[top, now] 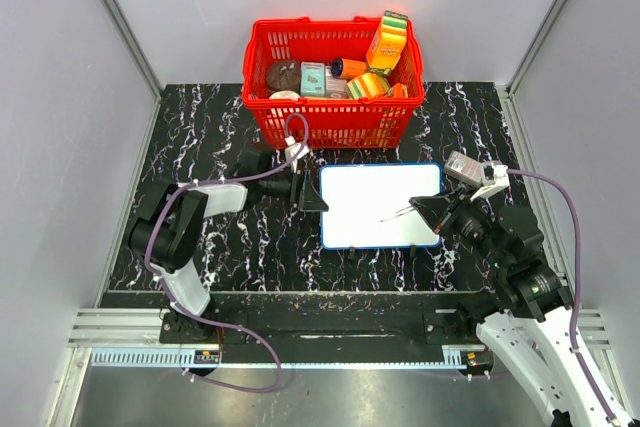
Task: Write a sentence on the whiteboard
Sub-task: Adjust the whiteboard at the center of the board.
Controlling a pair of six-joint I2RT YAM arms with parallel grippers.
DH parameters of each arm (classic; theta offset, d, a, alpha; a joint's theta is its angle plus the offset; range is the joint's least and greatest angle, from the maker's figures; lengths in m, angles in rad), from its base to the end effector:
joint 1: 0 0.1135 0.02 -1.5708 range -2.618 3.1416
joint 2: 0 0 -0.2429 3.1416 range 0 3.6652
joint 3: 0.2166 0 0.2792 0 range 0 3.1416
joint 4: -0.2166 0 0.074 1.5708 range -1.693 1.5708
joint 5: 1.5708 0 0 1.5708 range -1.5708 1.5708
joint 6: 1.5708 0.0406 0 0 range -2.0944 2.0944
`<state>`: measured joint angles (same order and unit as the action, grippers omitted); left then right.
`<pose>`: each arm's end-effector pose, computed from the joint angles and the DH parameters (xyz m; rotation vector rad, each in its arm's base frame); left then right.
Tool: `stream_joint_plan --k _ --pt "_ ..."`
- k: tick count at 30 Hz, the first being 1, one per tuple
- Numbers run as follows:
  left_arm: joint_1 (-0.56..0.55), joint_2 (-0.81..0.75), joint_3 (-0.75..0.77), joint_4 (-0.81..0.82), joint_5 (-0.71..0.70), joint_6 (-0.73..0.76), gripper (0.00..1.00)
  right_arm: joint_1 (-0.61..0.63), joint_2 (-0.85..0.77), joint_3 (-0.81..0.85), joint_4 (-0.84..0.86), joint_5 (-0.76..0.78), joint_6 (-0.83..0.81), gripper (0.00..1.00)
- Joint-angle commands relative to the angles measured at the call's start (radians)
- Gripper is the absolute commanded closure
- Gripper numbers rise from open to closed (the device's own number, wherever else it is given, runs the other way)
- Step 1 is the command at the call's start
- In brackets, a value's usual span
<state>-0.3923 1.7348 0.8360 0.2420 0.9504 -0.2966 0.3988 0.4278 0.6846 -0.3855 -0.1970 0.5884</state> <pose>0.3142 -0.1657 0.1175 0.6596 2.1655 -1.4272 0.1447 0.0696 0.3270 0.0145 1.7807 0.8932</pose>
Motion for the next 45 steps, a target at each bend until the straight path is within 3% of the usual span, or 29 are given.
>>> stream_joint_plan --k 1,10,20,30,39,45 --pt "0.040 0.028 0.046 0.118 0.068 -0.030 0.38 0.005 0.005 -0.007 0.069 -0.027 0.013 1.00" --pt "0.040 0.049 0.071 0.135 0.117 -0.039 0.40 0.005 0.014 -0.005 0.065 -0.038 0.001 1.00" --pt "0.017 0.063 0.083 0.143 0.145 -0.045 0.58 0.006 0.012 -0.010 0.060 -0.045 0.004 1.00" --pt "-0.011 0.074 0.084 0.166 0.148 -0.073 0.63 0.005 -0.009 -0.013 0.011 -0.027 0.050 1.00" --pt "-0.051 0.074 0.045 0.175 0.160 -0.088 0.90 0.005 -0.037 -0.008 -0.036 -0.035 0.065 1.00" --pt "-0.059 0.042 0.008 0.097 0.102 -0.026 0.97 0.005 -0.026 -0.007 -0.038 -0.021 0.062 1.00"
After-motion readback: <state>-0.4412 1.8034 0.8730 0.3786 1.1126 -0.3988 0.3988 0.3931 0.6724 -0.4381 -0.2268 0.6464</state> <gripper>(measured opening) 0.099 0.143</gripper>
